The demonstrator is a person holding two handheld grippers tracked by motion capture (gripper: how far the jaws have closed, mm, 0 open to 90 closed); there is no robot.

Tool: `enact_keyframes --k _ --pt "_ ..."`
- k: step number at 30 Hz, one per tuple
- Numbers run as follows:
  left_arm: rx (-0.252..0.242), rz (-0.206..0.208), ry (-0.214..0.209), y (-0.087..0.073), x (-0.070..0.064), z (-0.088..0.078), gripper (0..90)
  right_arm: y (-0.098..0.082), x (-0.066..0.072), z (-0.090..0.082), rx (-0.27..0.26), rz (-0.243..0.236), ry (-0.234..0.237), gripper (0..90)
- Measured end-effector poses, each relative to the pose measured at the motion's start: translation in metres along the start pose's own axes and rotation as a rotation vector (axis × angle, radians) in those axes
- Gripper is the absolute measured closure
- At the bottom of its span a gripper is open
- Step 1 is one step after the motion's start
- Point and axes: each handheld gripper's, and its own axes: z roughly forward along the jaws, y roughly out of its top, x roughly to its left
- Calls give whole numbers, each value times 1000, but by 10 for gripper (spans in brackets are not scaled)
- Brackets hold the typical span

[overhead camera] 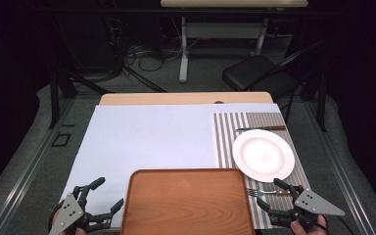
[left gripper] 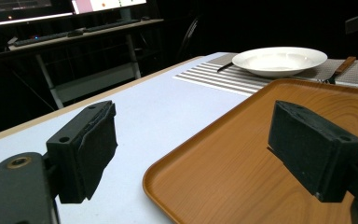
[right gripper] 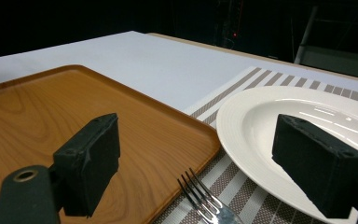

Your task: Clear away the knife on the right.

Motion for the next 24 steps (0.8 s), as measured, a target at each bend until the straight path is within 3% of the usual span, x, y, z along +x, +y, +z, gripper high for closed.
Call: enact_keyframes --k 2,3,6,11,14,21,24 --pt "-1 -5 2 0 0 0 151 0 0 0 1 5 3 147" --pt "0 -4 5 0 0 0 151 1 -1 0 13 35 32 147" --pt "5 0 3 0 -1 0 151 2 -1 1 10 34 59 147" --pt "0 4 9 1 -2 -2 151 4 2 1 2 -12 29 146" --pt "2 3 7 1 -1 -2 151 6 -1 1 2 11 21 146" --pt "15 0 2 1 -1 -1 151 14 -18 0 109 21 18 146" --pt "18 3 -4 1 -2 -1 151 17 -24 -2 121 10 52 147"
